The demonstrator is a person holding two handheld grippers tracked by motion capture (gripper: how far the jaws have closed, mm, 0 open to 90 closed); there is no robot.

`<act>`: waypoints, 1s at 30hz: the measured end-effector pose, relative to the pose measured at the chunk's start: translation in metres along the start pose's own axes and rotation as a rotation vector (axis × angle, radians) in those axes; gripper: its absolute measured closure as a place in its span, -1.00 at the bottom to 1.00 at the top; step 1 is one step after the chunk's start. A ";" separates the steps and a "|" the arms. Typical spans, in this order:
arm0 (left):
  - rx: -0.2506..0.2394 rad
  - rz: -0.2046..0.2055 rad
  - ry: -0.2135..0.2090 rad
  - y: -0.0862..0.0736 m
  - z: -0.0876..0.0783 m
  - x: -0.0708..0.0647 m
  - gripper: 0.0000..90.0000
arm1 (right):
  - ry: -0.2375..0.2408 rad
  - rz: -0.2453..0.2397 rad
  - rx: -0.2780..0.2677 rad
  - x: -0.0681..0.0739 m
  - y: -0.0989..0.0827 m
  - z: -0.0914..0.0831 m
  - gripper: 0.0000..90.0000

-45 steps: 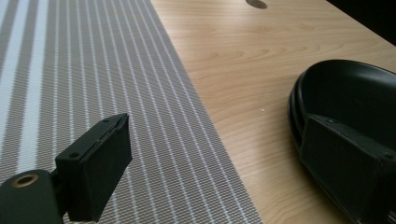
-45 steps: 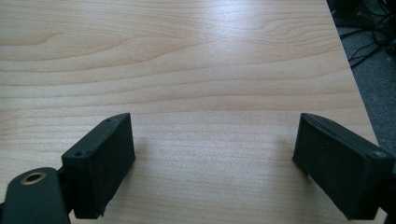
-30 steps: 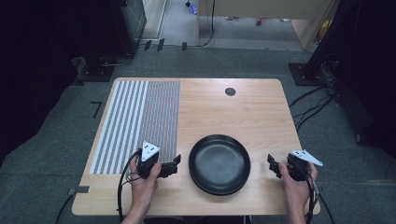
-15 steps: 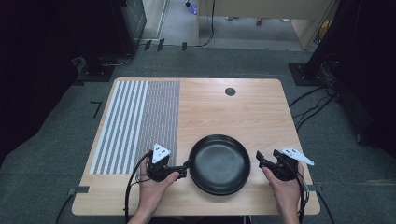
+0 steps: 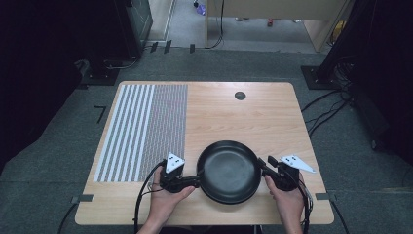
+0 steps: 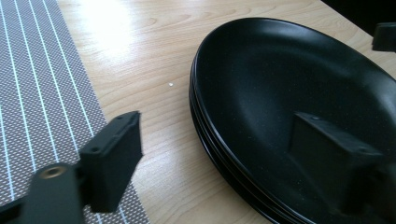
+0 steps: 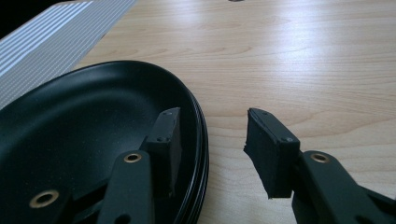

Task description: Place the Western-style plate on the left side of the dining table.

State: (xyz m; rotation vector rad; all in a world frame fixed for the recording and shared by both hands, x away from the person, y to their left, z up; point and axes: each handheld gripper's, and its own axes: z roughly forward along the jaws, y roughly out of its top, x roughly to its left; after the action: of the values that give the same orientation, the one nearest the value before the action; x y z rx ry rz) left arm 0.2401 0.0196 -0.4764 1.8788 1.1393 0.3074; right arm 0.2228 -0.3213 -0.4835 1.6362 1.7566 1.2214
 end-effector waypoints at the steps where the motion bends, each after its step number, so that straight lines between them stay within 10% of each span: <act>1: -0.001 0.003 -0.003 0.000 0.000 -0.001 -0.49 | 0.000 -0.007 -0.002 0.001 0.000 0.001 0.28; 30: 0.039 -0.023 -0.084 -0.010 0.011 -0.005 0.14 | 0.066 0.104 0.054 0.000 -0.009 0.008 0.72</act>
State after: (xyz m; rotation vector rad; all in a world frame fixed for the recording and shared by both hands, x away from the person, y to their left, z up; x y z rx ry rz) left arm 0.2377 0.0112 -0.4893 1.8930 1.1164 0.1928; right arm 0.2249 -0.3181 -0.4950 1.7560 1.7784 1.2990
